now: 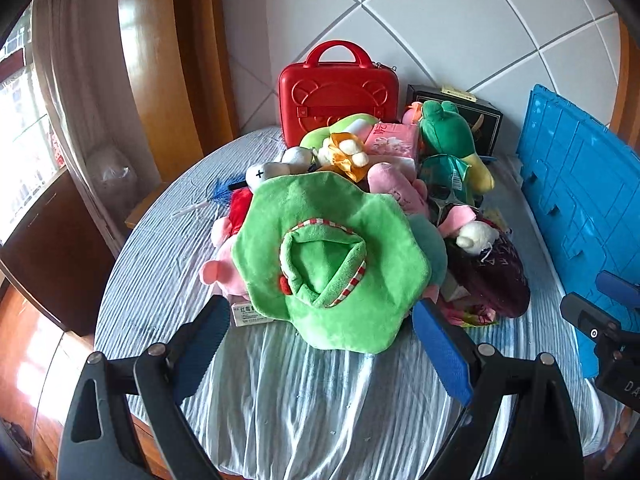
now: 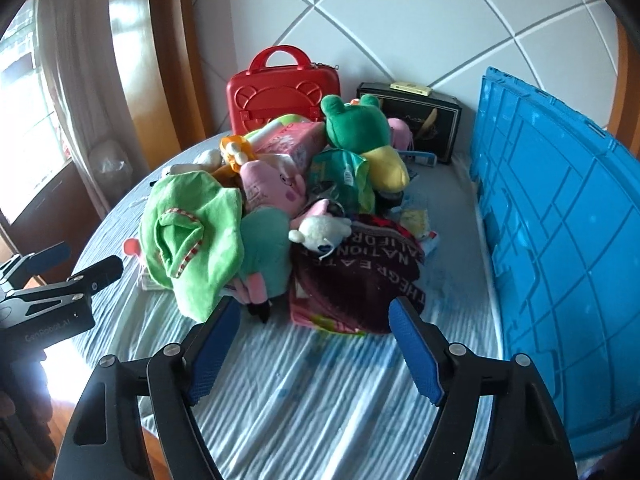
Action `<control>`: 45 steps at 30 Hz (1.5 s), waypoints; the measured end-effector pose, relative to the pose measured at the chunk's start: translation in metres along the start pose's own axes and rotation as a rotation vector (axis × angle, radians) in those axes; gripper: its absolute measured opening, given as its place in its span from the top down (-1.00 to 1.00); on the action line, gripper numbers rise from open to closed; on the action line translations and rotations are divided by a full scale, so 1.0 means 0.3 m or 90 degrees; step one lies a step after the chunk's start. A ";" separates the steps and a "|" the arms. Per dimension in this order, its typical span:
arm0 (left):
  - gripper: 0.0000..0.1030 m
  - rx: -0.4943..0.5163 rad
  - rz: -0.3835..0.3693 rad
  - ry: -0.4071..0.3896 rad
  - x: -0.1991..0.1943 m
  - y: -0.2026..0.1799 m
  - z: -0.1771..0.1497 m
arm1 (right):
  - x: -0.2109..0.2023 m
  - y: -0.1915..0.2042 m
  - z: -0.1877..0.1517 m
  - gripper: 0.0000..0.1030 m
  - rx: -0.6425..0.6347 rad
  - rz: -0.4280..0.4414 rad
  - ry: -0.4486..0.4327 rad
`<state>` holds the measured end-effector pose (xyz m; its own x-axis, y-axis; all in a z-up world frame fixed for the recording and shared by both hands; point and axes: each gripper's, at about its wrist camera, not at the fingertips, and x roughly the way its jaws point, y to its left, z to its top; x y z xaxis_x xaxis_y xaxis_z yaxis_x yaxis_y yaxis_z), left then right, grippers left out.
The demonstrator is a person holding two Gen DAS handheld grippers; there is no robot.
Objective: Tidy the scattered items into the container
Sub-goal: 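Grasp the green plush hat with left tool while right tool grasps the maroon beanie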
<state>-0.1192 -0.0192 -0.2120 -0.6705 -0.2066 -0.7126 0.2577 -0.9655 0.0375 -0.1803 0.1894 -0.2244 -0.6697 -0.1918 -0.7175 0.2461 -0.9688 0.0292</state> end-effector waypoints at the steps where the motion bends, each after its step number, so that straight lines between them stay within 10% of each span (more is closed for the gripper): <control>1: -0.81 -0.004 -0.001 0.006 0.020 -0.004 0.006 | 0.018 -0.007 0.005 -0.41 -0.002 -0.002 0.003; 27: -0.81 -0.004 0.004 0.092 0.581 -0.027 0.015 | 0.491 -0.090 -0.062 -0.53 -0.002 -0.033 0.080; 29: -0.53 -0.009 -0.013 0.083 0.590 -0.024 0.012 | 0.525 -0.079 -0.069 -0.52 -0.011 -0.049 0.069; 31: -0.16 -0.009 -0.031 0.080 0.583 -0.026 0.009 | 0.553 -0.068 -0.076 -0.14 -0.024 -0.071 0.065; 32: 0.35 -0.007 -0.054 0.081 0.571 -0.031 0.009 | 0.555 -0.065 -0.079 0.11 -0.024 -0.080 0.064; 35: 0.51 0.015 -0.050 0.062 0.506 -0.052 0.009 | 0.500 -0.067 -0.070 0.75 -0.011 -0.068 0.045; 45: 0.59 0.016 -0.062 -0.036 0.176 -0.016 0.090 | 0.191 -0.062 0.030 0.80 -0.010 -0.046 -0.050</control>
<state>-0.1747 -0.0298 -0.2309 -0.7296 -0.1200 -0.6733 0.1727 -0.9849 -0.0116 -0.2296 0.1950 -0.2598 -0.7386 -0.1337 -0.6607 0.2059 -0.9780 -0.0322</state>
